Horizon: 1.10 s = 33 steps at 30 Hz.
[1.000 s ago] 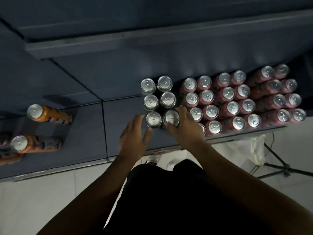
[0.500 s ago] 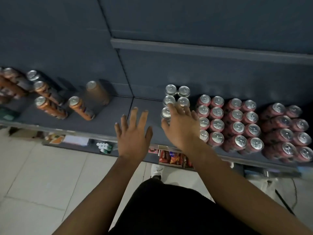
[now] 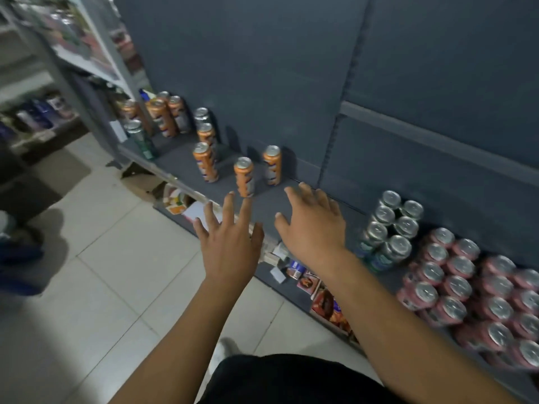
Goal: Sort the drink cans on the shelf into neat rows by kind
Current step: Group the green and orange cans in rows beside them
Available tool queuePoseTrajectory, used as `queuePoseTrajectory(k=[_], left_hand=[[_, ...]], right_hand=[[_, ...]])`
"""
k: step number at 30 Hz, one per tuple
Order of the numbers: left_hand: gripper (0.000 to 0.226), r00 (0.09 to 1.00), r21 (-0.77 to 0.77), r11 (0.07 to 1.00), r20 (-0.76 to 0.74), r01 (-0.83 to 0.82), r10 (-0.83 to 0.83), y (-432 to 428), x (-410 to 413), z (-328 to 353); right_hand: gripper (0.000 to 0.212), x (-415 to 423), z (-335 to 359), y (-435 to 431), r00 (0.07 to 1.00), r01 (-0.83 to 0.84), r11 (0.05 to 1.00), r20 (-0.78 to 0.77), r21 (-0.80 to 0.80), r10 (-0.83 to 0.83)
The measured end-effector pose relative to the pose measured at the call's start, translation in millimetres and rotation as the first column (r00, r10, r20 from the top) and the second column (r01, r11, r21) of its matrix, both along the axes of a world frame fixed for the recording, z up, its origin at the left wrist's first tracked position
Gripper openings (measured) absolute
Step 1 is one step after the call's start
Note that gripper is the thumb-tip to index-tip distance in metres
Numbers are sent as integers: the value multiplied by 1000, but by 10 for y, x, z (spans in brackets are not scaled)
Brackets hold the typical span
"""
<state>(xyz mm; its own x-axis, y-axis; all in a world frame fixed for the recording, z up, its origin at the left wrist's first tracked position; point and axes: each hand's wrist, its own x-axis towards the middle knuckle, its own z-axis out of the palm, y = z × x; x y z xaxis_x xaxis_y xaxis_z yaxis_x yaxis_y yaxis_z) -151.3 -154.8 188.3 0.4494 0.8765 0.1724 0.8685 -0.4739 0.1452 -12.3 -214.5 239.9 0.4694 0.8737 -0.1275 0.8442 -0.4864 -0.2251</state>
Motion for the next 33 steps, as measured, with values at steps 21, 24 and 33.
queuePoseTrajectory(k=[21,24,33], left_hand=[[56,950,9,951,30,-310,309,2146,-2537,303],[58,947,-35,947,16,-319,320,2419,-2587,298],[54,960,-17,959,-11,-282,281,3640,-2297,248]], right_hand=[[59,-2452,42,2697,969,-242,970,-35,26,243],[63,-2496,24,3009,970,-242,970,-36,19,242],[61,-2168,-110,4237,974,-216,976,-73,19,216]])
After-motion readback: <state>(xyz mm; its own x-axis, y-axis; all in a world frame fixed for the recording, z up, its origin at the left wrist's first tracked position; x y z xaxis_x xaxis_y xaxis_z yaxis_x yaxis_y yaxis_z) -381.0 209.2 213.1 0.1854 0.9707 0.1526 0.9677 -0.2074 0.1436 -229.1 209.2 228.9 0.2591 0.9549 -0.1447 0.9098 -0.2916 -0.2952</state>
